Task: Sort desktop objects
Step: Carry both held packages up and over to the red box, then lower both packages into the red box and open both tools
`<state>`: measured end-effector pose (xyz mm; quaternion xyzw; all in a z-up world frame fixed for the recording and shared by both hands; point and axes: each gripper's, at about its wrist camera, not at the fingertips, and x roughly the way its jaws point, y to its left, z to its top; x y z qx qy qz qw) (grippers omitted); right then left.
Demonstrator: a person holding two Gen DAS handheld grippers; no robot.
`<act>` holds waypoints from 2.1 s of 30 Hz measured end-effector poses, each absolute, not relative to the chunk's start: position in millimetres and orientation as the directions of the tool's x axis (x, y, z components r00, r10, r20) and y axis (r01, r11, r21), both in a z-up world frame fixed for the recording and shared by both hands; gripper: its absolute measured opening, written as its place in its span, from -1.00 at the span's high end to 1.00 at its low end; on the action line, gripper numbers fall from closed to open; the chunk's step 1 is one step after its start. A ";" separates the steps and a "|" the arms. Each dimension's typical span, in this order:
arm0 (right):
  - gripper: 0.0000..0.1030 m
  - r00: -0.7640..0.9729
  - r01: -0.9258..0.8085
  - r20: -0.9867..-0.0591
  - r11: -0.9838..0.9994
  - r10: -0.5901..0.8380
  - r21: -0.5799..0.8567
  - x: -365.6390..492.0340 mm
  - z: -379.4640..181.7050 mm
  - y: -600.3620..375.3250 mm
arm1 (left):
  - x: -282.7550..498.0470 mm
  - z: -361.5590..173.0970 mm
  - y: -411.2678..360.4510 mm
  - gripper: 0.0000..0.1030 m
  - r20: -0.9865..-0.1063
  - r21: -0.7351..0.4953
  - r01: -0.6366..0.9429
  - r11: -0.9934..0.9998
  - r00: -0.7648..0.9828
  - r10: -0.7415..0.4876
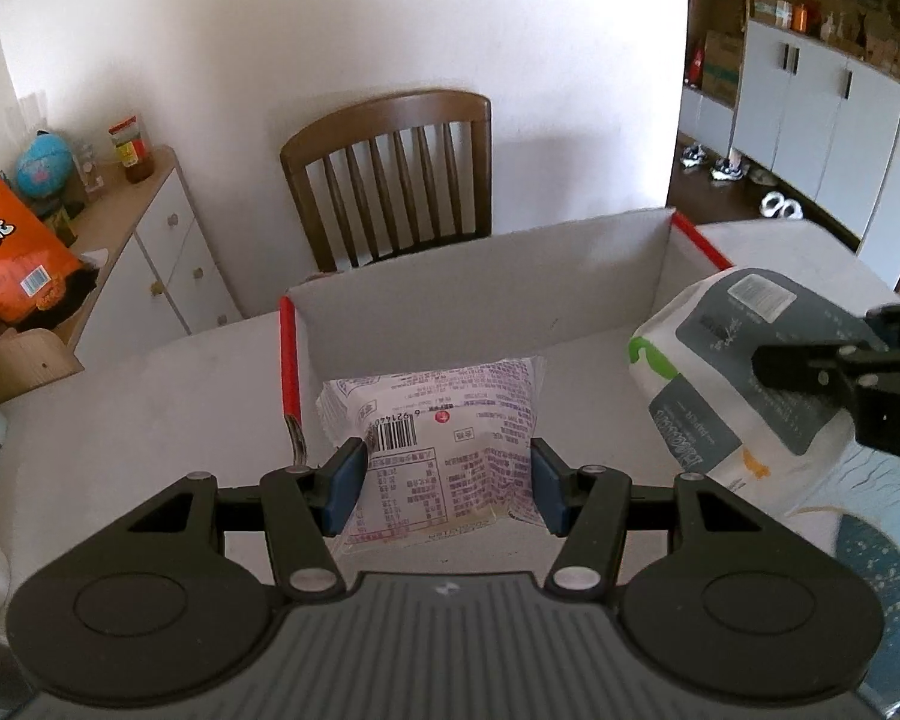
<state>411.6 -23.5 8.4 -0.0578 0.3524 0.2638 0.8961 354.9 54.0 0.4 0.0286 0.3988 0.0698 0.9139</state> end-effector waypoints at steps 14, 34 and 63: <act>0.74 0.566 -0.541 -0.694 0.836 0.446 0.096 438.7 -17.5 -0.3 | 380.8 -28.4 53.9 -0.10 -0.783 0.133 -0.085 0.987 0.602 0.157; 0.56 0.518 -0.560 -0.761 0.828 0.391 0.044 441.0 -50.1 1.8 | 393.7 -41.9 50.8 -0.14 -0.822 0.151 -0.091 0.984 0.541 0.176; -0.56 0.509 -0.653 -0.710 0.756 0.486 0.049 416.7 -17.8 -8.7 | 377.7 -13.8 48.1 -1.00 -0.755 0.078 -0.109 0.991 0.643 0.130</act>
